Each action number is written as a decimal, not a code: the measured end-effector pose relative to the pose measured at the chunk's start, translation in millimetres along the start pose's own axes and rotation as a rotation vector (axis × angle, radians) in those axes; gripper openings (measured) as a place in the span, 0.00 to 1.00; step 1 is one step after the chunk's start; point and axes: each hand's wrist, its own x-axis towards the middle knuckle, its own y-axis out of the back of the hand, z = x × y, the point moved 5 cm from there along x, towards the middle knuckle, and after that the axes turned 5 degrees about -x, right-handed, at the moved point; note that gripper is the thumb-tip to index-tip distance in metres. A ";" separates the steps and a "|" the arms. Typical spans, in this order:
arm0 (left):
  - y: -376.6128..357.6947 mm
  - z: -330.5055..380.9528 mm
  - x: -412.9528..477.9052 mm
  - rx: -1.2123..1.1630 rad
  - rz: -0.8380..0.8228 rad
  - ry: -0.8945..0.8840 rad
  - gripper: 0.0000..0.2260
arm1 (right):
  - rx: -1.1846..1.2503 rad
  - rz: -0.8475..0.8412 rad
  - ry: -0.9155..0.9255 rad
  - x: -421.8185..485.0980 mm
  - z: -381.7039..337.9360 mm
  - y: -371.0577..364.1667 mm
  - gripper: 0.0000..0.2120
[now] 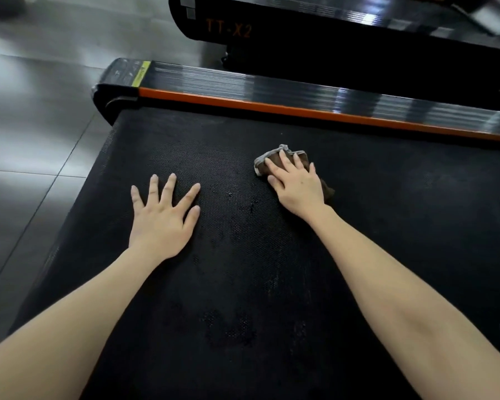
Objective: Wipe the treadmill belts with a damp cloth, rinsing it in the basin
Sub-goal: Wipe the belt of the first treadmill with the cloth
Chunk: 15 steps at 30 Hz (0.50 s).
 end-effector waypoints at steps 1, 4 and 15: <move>0.6 0.5 -0.5 -0.002 -0.015 0.004 0.25 | -0.014 -0.002 0.015 -4.1 -0.2 -0.6 0.23; 4.8 1.8 2.1 0.037 -0.068 0.017 0.25 | -0.012 -0.010 0.001 -3.7 3.5 0.4 0.24; 3.8 7.0 70.1 0.003 -0.018 0.012 0.26 | 0.036 -0.012 0.010 16.2 11.9 -0.1 0.24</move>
